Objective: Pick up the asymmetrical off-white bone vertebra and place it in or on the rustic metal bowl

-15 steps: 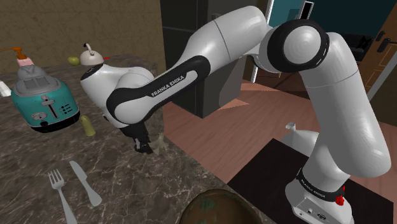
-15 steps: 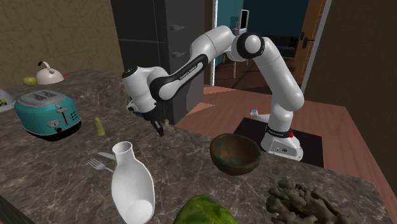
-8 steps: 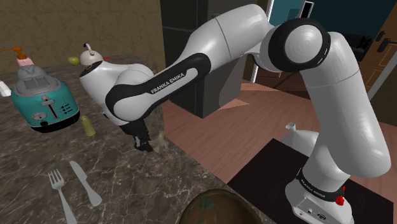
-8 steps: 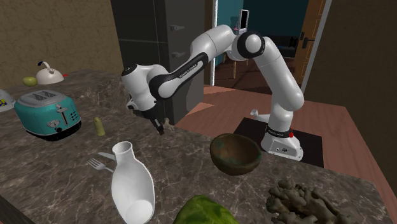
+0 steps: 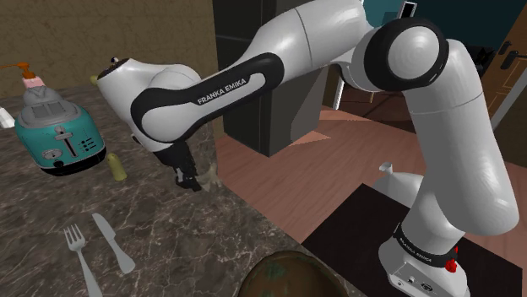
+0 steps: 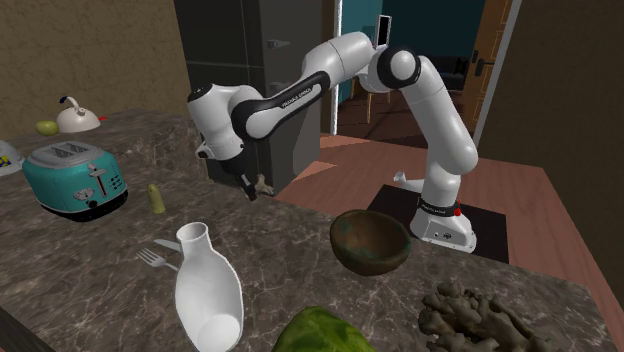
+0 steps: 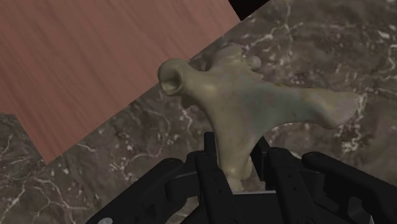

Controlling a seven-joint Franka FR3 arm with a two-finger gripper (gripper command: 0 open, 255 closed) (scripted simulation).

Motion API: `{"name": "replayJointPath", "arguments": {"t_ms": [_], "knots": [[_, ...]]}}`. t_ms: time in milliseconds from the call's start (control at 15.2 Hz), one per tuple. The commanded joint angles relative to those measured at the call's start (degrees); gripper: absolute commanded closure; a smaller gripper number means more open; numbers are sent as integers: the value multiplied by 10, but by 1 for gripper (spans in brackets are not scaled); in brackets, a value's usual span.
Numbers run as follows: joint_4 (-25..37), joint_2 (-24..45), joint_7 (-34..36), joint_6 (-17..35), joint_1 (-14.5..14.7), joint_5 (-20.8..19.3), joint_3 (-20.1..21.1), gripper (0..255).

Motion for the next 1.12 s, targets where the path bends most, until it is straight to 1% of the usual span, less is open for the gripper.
{"name": "replayJointPath", "arguments": {"t_ms": [0,528,1056], "knots": [[7,-6,-3,-12,0,3,2,255],[50,-19,-16,-65,5,10,6,255],[107,-23,-29,-122,14,13,7,255]]}}
